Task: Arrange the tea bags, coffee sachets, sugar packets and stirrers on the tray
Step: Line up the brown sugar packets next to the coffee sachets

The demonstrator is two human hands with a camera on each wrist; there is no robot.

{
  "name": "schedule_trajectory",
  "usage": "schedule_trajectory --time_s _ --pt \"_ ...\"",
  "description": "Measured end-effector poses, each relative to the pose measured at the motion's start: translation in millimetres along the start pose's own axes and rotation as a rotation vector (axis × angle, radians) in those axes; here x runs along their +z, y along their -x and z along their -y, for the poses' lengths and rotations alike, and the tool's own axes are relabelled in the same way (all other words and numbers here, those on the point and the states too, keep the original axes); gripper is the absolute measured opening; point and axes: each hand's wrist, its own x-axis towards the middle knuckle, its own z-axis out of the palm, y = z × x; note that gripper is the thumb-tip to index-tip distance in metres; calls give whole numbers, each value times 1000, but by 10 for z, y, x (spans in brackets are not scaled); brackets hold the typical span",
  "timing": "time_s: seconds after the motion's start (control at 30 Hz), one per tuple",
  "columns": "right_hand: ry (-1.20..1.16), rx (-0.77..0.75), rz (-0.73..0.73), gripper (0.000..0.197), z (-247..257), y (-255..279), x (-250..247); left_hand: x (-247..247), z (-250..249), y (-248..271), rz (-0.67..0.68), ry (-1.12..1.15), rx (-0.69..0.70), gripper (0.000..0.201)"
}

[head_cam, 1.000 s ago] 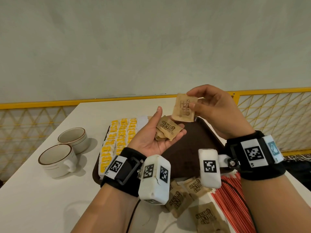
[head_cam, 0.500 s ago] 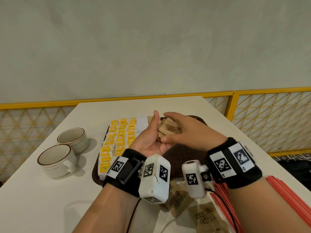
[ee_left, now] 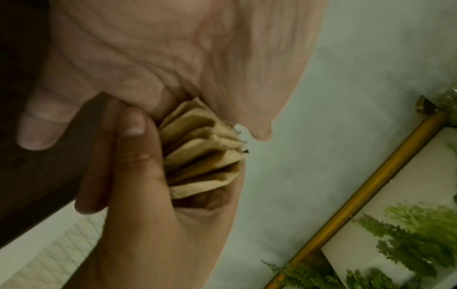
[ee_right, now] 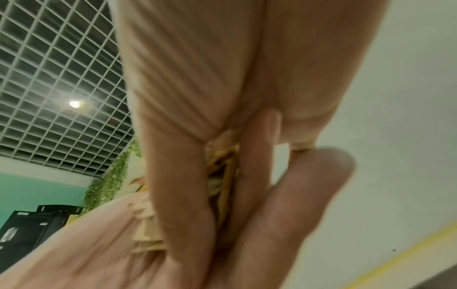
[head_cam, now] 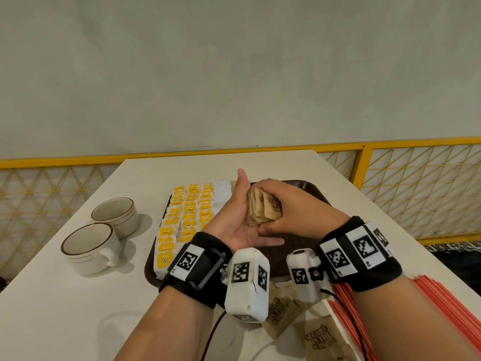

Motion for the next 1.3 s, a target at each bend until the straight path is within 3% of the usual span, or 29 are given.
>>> schedule_trajectory --time_s 0.1,0.27,0.4,0.5,0.63,0.73,0.8,0.93,1.07,1.3 --pt "99 -15 17 75 17 -22 50 12 8 -26 -20 14 24 89" --pt "27 -58 -116 47 25 -9 32 22 29 21 6 15 83 89" --pt "86 -47 -204 50 82 5 50 32 31 91 46 128 169 50" --pt "165 -24 -219 56 143 15 54 50 36 112 58 143 191 40" --pt "100 15 -185 55 160 5 44 54 45 99 59 91 270 47" --pt "-36 37 -54 80 124 61 -101 -3 31 86 124 90 332 62" --pt "-116 15 -31 84 91 138 -245 -55 2 101 176 51 354 77" --pt "-208 -113 -88 53 68 217 -389 -116 -50 138 270 -35 357 82" --pt "-239 -148 -136 37 91 205 -355 -92 -43 156 316 -83 344 87" --pt "-176 -164 -181 23 60 194 -351 -91 -46 176 340 -126 348 65"
